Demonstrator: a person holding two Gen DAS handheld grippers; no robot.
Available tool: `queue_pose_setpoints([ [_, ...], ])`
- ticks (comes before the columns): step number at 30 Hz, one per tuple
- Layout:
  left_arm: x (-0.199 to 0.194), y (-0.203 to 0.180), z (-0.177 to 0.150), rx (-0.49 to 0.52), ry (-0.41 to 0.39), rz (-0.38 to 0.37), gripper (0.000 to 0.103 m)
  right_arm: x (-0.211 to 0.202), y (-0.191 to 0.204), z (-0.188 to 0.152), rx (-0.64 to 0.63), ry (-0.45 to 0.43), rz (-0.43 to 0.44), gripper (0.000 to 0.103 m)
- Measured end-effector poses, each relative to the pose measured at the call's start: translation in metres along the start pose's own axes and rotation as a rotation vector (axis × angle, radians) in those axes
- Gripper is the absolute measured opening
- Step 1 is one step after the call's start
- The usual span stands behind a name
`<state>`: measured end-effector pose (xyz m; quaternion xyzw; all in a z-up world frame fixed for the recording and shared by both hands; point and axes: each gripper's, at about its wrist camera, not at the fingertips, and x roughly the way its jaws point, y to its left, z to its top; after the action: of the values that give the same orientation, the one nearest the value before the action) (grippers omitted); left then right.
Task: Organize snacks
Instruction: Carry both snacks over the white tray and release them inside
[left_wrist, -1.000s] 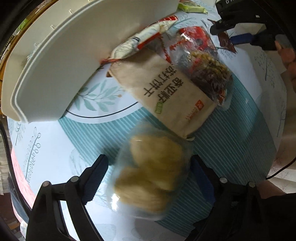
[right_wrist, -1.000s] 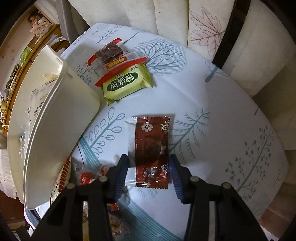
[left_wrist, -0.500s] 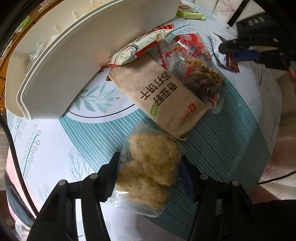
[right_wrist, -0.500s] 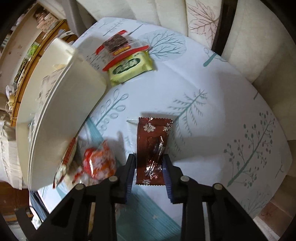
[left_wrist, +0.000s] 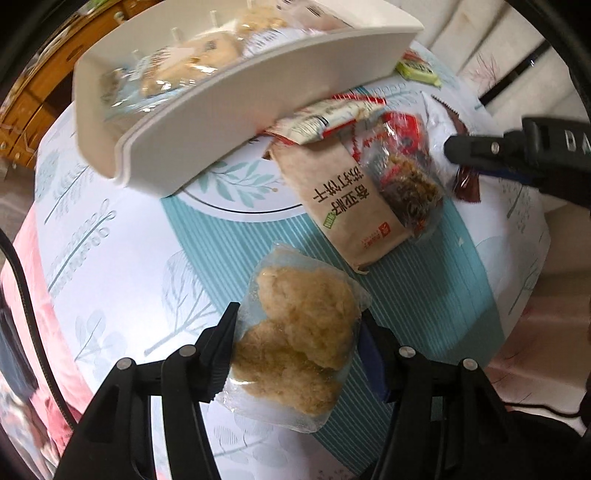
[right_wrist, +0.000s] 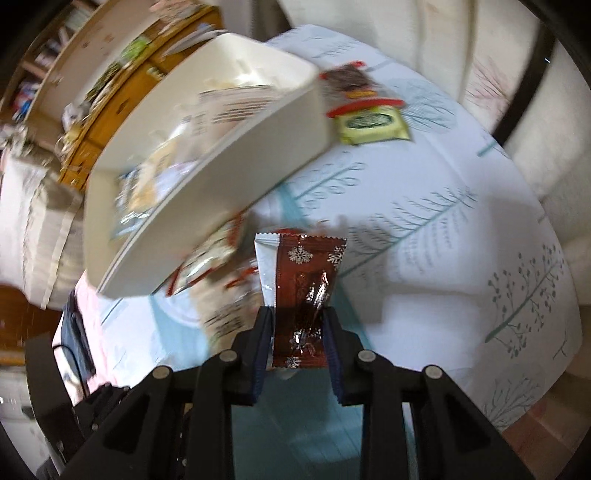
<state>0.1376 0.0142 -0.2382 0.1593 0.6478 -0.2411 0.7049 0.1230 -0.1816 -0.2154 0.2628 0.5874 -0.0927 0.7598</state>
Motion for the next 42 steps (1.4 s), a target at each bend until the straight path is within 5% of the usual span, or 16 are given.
queue_pose_setpoints([
  [7, -0.042, 0.019, 0.004, -0.094, -0.017, -0.018, 0.058, -0.014, 0.047, -0.006, -0.148, 0.011, 0.074, 0.028],
  [21, -0.102, 0.058, 0.051, -0.246, -0.197, 0.002, 0.059, -0.062, 0.101, 0.017, -0.377, -0.090, 0.134, 0.028],
  [38, -0.117, 0.088, 0.113, -0.415, -0.381, 0.026, 0.059, -0.077, 0.126, 0.059, -0.455, -0.278, 0.137, 0.028],
  [42, -0.113, 0.094, 0.118, -0.456, -0.389, -0.002, 0.071, -0.071, 0.124, 0.066, -0.429, -0.308, 0.154, 0.032],
])
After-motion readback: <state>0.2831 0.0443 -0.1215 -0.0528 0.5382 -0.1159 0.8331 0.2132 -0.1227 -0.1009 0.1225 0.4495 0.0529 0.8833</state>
